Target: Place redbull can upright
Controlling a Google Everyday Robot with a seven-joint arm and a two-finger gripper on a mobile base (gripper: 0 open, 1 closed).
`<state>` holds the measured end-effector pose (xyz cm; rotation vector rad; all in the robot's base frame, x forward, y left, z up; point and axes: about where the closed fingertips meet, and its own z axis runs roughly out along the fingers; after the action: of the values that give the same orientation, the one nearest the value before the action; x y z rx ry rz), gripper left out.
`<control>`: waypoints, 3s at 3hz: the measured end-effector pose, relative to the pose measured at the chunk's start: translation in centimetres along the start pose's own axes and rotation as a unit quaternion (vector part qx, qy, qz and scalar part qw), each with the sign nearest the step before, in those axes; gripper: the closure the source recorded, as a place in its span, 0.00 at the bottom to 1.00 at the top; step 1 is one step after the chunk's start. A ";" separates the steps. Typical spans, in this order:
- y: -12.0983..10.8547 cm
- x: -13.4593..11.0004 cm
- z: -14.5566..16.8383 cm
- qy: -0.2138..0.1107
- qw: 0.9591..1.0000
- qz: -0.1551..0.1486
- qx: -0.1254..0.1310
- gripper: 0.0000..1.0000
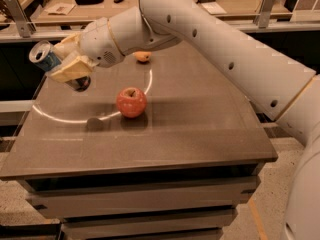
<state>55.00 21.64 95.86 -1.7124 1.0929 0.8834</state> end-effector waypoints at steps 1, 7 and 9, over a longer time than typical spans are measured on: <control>-1.8 1.1 0.9 -0.019 0.999 0.021 0.029 1.00; -10.5 10.0 0.7 -0.085 0.985 0.080 0.129 1.00; -10.5 10.7 0.6 -0.099 0.981 0.101 0.136 0.82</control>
Offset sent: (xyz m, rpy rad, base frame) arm 0.0893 0.0107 -0.0174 0.2005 0.0810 -0.1954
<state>68.50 21.29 89.30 -1.2780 1.2041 0.9586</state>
